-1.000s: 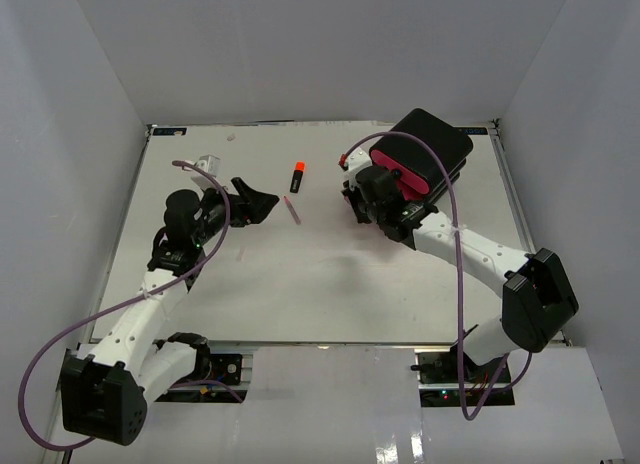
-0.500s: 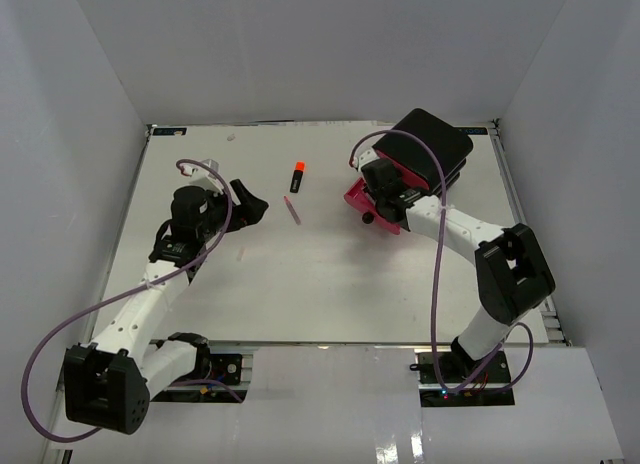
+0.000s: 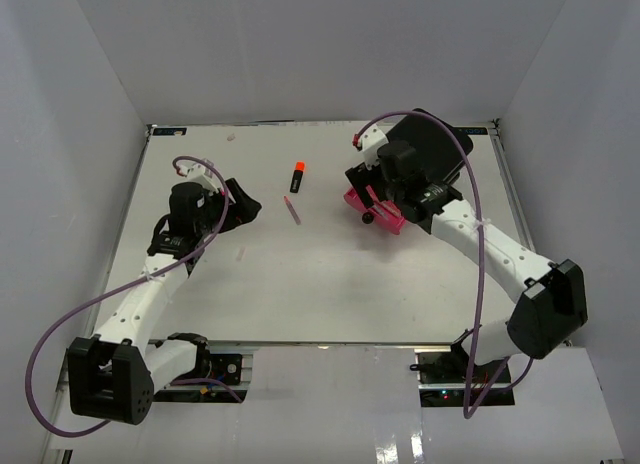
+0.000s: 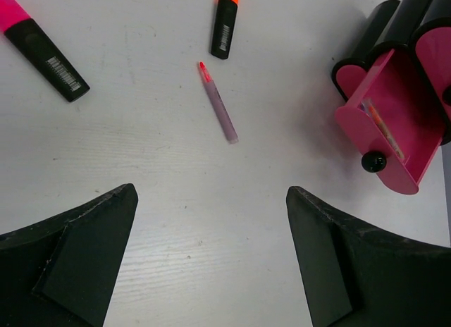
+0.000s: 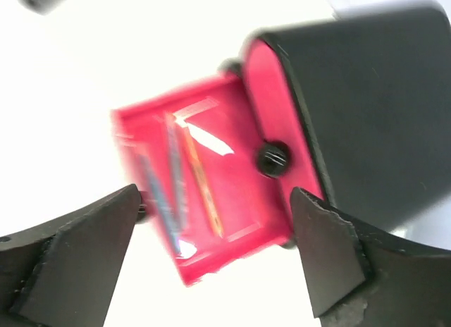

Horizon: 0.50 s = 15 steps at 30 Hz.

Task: Sort the stationery into containers
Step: Place the pen in the drawer, then pick up the pen from the center of the board.

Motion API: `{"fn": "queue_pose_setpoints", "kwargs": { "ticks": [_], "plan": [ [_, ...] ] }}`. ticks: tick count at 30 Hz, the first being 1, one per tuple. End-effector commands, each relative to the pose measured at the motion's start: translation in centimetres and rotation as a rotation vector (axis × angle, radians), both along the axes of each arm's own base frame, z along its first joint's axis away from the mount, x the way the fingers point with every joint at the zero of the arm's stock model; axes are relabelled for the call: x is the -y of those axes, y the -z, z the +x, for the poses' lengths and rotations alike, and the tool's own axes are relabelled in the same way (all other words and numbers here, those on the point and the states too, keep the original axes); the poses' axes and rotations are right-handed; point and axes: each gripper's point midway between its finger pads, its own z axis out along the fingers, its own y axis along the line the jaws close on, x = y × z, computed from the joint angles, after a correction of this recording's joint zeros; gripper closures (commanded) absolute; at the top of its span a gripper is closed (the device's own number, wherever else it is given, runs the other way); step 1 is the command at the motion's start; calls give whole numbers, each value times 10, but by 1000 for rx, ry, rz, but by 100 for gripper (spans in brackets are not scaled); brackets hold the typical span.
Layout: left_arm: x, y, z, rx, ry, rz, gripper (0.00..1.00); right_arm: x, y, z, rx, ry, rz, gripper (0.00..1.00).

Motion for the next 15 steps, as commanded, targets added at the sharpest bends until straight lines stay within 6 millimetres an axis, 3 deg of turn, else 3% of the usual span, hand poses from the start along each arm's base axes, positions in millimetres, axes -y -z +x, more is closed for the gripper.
{"fn": "queue_pose_setpoints", "kwargs": {
  "ticks": [1, 4, 6, 10, 12, 13, 15],
  "plan": [
    [-11, -19, 7, 45, -40, 43, 2, -53, -37, -27, 9, -185, 186, 5],
    [-21, -16, 7, 36, -74, 88, 2, -84, -37, -40, -28, -242, 239, 5],
    [-31, -8, 4, 17, -105, 141, 2, -102, -24, -40, -77, -246, 257, 7],
    [-49, 1, -2, 1, -166, 213, 2, -140, -1, -33, -157, -248, 296, 13],
    [-52, 0, -4, 10, -181, 224, 2, -150, 8, -27, -185, -225, 319, 15],
    [-53, 0, -4, 14, -183, 227, 2, -157, 24, -23, -219, -208, 318, 15],
    [-53, -1, -4, 13, -185, 226, 2, -167, 25, -16, -228, -205, 335, 17]
  ]
}}
